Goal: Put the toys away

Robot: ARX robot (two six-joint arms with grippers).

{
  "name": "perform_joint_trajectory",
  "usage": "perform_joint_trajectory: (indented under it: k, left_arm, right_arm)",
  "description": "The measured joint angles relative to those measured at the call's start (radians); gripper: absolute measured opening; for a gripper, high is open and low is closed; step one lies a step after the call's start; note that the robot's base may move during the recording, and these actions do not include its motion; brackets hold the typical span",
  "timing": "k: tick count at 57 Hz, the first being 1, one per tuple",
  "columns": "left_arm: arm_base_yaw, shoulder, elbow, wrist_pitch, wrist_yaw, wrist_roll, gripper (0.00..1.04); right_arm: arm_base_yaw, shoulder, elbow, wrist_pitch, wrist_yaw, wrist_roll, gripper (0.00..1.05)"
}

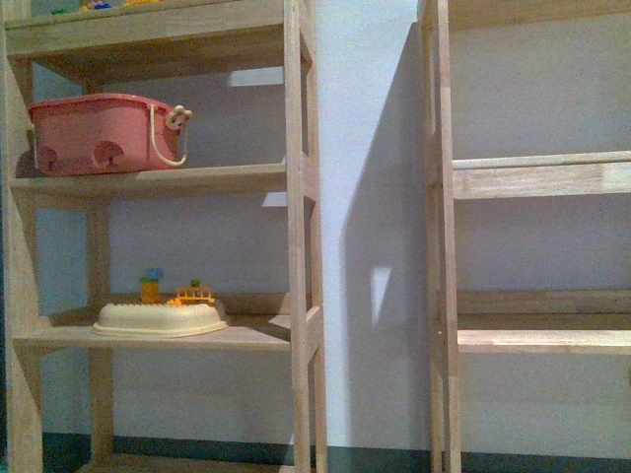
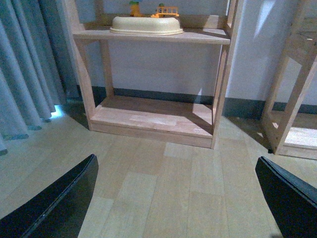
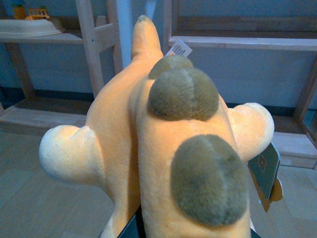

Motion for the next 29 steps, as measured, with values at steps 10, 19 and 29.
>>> perform_joint_trajectory:
  k: [10, 19, 29]
  left_arm:
    - [0.0, 0.0, 0.0, 0.0, 0.0, 0.0, 0.98]
    - [0.0, 0.0, 0.0, 0.0, 0.0, 0.0, 0.98]
    - [0.0, 0.0, 0.0, 0.0, 0.0, 0.0, 0.98]
  right_arm:
    - [0.0, 0.0, 0.0, 0.0, 0.001, 0.0, 0.07]
    - [0.0, 0.0, 0.0, 0.0, 0.0, 0.0, 0.07]
    - [0.0, 0.0, 0.0, 0.0, 0.001, 0.0, 0.07]
